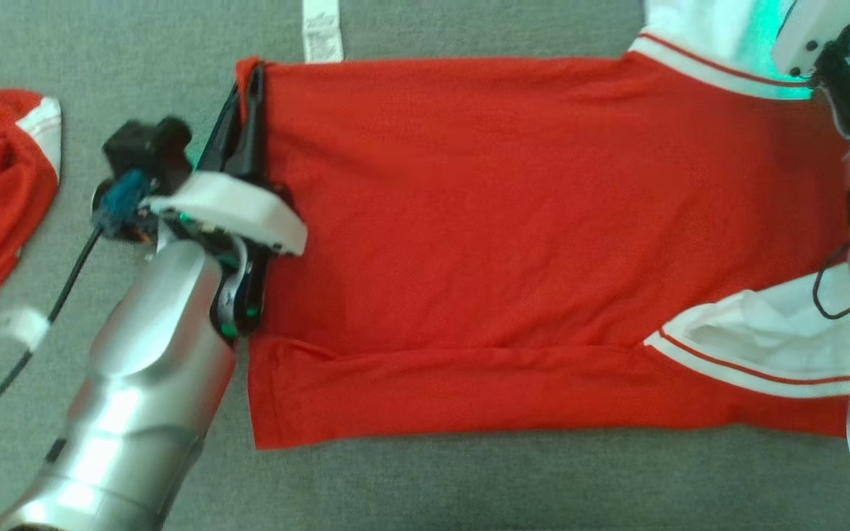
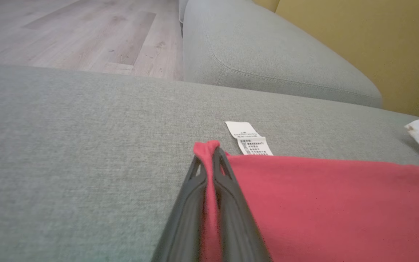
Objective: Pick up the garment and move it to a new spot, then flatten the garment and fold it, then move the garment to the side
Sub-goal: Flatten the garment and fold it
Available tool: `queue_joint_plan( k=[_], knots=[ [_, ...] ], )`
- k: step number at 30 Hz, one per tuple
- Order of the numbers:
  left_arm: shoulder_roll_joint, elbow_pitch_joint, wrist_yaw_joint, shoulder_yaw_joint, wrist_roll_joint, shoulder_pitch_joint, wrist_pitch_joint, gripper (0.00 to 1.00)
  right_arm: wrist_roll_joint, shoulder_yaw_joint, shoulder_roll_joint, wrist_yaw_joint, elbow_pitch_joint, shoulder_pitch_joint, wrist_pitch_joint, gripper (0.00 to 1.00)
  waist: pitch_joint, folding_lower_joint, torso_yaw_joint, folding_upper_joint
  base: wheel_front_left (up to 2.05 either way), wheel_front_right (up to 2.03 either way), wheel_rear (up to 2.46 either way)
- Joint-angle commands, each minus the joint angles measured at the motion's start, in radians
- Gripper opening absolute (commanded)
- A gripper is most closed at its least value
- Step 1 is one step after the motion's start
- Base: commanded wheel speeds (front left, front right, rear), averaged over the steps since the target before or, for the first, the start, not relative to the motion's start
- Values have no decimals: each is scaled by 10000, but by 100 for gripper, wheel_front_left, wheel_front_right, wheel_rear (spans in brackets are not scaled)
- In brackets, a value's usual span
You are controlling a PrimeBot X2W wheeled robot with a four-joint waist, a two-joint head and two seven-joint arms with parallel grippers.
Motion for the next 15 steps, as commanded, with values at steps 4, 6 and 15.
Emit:
queue_joint_plan(
  k=[4,6,15],
  knots=[
    [529,-137,-429,439,-136,448,-722,0,879,458,-34,69,-617,469,-723,0,-708,-1,-321,0,0,0,0],
    [620,-179,-579,461,-120,707,-933,0,1239,631,-132,69,-864,841,-804,0,-1006,-1,-428,0,0,0,0],
    [1083,-1331,-1239,928,155,2273,-1300,0,2203,955,-476,69,-3080,3310,-352,0,-2036,-1,-938,0,0,0,0]
  ],
)
